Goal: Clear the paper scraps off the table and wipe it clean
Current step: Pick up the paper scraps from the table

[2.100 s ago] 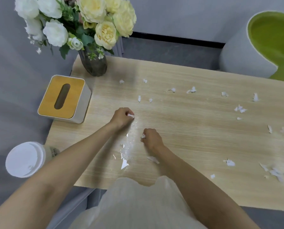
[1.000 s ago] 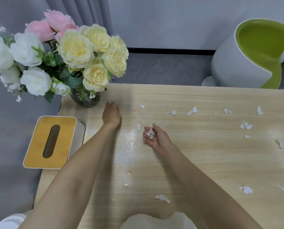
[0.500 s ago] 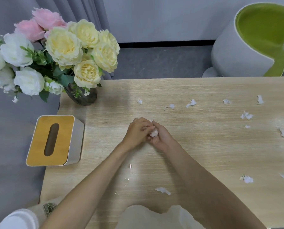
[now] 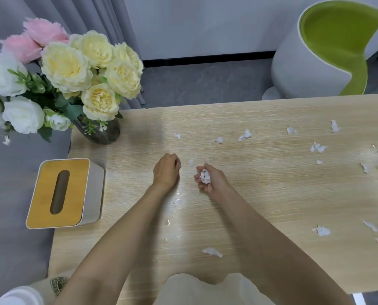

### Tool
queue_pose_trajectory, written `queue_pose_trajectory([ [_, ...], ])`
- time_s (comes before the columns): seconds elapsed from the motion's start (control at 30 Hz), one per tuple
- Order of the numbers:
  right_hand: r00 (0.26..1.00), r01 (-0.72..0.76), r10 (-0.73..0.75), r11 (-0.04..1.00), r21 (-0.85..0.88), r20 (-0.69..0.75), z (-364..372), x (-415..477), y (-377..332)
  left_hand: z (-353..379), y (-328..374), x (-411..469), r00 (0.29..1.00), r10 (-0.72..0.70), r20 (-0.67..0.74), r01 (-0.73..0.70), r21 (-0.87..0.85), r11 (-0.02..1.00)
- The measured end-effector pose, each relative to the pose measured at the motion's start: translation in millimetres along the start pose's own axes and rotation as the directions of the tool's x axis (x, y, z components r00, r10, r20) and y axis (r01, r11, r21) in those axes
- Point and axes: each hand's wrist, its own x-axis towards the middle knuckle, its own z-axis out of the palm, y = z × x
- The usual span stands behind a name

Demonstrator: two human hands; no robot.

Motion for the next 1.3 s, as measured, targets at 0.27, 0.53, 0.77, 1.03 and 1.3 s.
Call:
queue_pose_trajectory([
  [0.27,0.997,0.027,-0.024,0.999,0.039,-0.067,-20.2,0.5,-5.5,19.5,31.5,2.4,0.994,0.037,0.101,-0.037,-0.006,0.999],
  [0.53,0.995,0.042,-0.034,0.995,0.089,-0.092,-27.6,2.4,-11.8,-6.0,27.9,55.4,0.995,-0.038,-0.094,0.008,-0.296,0.955],
  [0.77,0.997,0.038,-0.03,0.994,0.105,-0.072,-25.4,0.7,-11.8,-5.5,23.5,90.4,0.999,0.0,-0.035,-0.003,-0.077,0.997],
  [1.03,1.0,-0.01,0.016,0.977,0.215,-0.023,-29.0,1.4,-13.2,-7.2,67.7,27.6,0.994,-0.042,0.102,0.094,-0.587,0.804],
  [1.3,0.984,-0.095,0.051,0.961,0.259,0.171,-43.5,0.4,-14.7,15.9,83.6,-35.6,0.977,0.168,0.129,-0.082,-0.503,0.861],
])
